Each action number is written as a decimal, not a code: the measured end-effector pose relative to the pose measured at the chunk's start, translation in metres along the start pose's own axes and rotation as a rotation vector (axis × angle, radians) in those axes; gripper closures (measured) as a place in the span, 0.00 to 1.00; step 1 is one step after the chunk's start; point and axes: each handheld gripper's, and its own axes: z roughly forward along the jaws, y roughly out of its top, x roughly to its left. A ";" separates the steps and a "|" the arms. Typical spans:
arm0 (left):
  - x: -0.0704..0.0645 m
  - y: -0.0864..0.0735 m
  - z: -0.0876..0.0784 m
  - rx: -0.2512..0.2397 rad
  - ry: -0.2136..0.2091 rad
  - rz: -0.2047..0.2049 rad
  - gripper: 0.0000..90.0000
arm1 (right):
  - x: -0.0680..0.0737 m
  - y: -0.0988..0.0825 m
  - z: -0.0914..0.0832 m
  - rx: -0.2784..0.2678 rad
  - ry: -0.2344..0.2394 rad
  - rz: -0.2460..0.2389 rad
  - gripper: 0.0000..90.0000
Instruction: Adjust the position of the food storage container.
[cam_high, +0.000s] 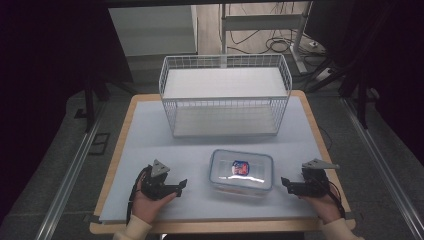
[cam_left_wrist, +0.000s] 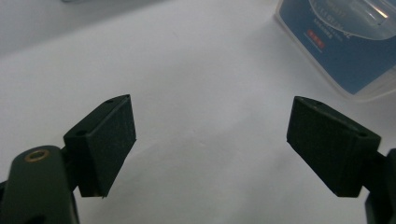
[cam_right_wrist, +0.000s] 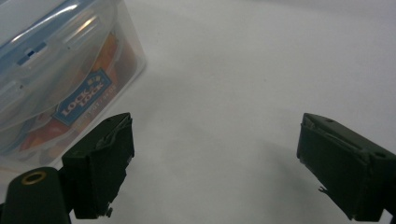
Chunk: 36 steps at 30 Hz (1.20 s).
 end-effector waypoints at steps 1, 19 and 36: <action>0.000 0.000 0.000 0.001 0.001 0.001 0.17 | 0.000 0.000 0.001 -0.001 0.003 -0.005 0.12; 0.004 -0.008 -0.001 0.027 -0.034 -0.027 0.17 | 0.011 0.003 -0.017 -0.032 0.056 -0.043 0.26; -0.001 -0.009 -0.002 0.011 -0.034 0.002 0.17 | 0.018 0.016 -0.037 -0.033 0.175 -0.123 0.94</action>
